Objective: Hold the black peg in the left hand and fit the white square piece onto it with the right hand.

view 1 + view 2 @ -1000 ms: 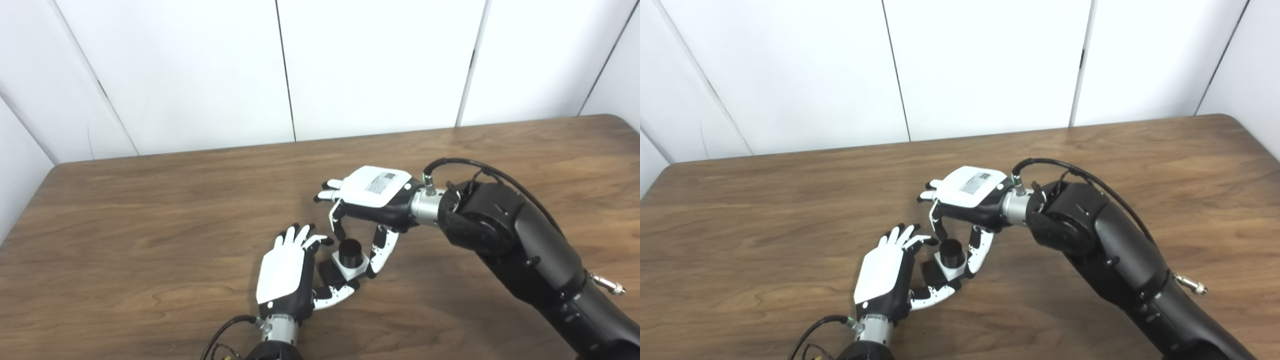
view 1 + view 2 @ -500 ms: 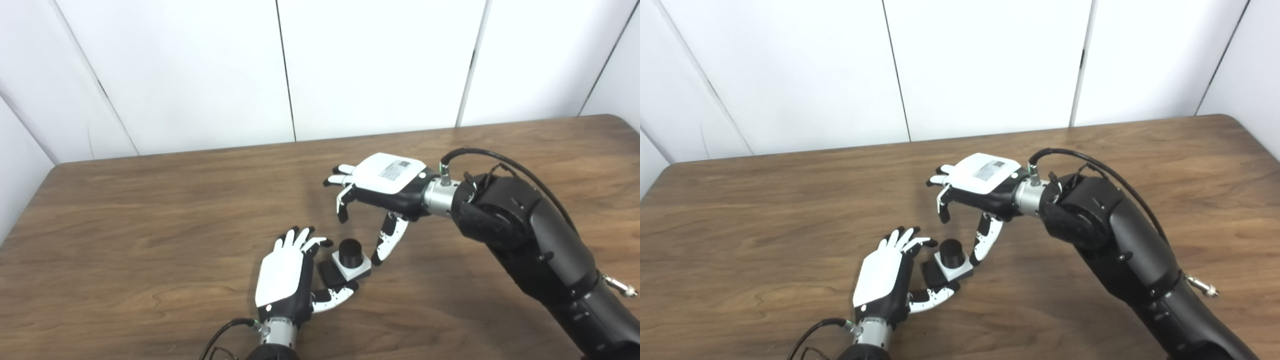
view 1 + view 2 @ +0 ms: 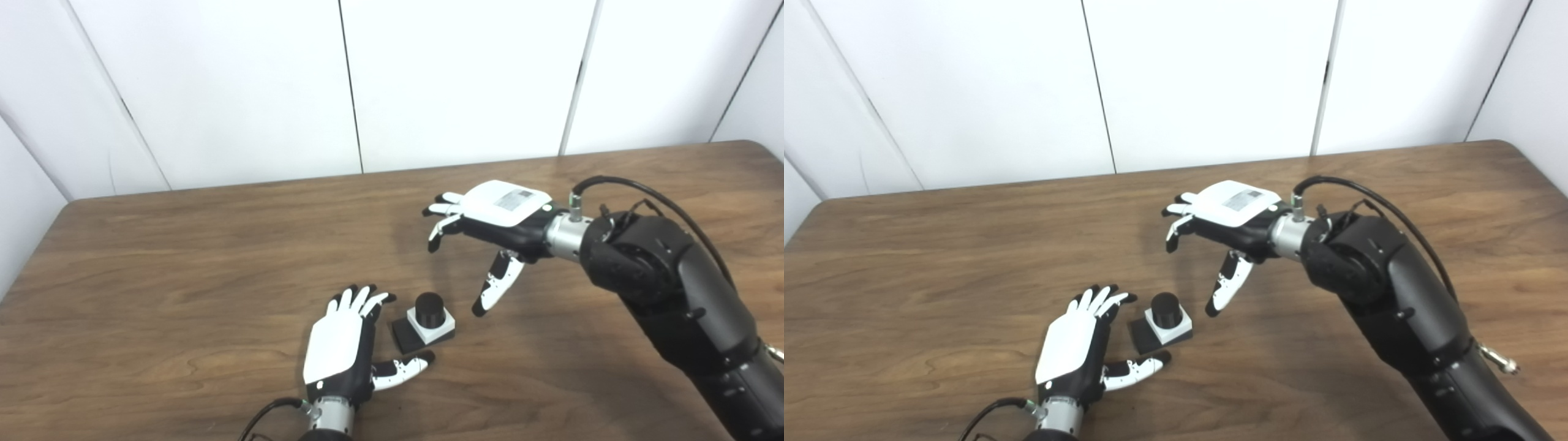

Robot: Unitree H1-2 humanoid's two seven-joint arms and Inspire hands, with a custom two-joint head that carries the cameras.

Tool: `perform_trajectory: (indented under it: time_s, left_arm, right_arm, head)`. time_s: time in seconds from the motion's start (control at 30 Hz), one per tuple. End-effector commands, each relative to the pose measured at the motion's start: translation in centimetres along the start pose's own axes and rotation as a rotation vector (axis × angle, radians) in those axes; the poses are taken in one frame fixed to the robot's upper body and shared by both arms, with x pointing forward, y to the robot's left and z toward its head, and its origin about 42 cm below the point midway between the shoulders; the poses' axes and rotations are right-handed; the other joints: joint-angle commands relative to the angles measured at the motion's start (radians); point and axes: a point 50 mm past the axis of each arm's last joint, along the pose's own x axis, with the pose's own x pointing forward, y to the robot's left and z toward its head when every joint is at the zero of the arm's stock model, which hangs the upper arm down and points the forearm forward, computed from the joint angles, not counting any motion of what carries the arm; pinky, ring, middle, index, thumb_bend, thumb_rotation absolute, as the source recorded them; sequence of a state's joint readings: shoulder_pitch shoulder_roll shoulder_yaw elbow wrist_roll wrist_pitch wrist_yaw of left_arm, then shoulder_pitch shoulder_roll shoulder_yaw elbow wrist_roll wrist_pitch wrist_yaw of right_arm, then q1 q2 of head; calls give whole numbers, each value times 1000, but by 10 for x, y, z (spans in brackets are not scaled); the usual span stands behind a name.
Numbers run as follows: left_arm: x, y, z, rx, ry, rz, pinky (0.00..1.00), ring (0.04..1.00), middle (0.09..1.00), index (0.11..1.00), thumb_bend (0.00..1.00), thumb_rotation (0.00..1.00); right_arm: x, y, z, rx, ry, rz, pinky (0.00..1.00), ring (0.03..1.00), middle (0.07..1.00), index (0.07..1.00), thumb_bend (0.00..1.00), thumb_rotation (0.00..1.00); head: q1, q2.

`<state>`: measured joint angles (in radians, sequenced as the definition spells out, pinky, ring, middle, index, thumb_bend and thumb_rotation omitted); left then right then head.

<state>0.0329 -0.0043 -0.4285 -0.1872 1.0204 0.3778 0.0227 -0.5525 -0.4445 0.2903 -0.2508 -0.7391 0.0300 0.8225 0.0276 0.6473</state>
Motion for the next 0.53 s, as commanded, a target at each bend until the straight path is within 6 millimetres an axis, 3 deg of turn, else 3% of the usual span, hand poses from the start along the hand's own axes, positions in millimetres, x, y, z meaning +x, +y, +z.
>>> perform_trajectory:
  time_s: [0.0, 0.27, 0.5]
  left_arm:
    - [1, 14, 5, -16, -31, 52, 1000, 1000, 957, 846, 892, 596]
    - [-3, 22, 0, -54, -27, 68, 1000, 1000, 962, 862, 918, 659]
    - [-9, 32, -3, -146, -36, 75, 1000, 1000, 974, 903, 918, 688]
  right_arm:
    - [-8, -22, -7, 25, 20, -76, 886, 1000, 975, 776, 934, 380]
    - [-24, -22, -24, 90, 62, -107, 900, 1000, 980, 860, 974, 646]
    - [-30, -15, -39, 132, 104, -126, 865, 1000, 976, 868, 953, 660]
  head:
    - [-1, 1]
    - [-3, 4]
    - [-5, 5]
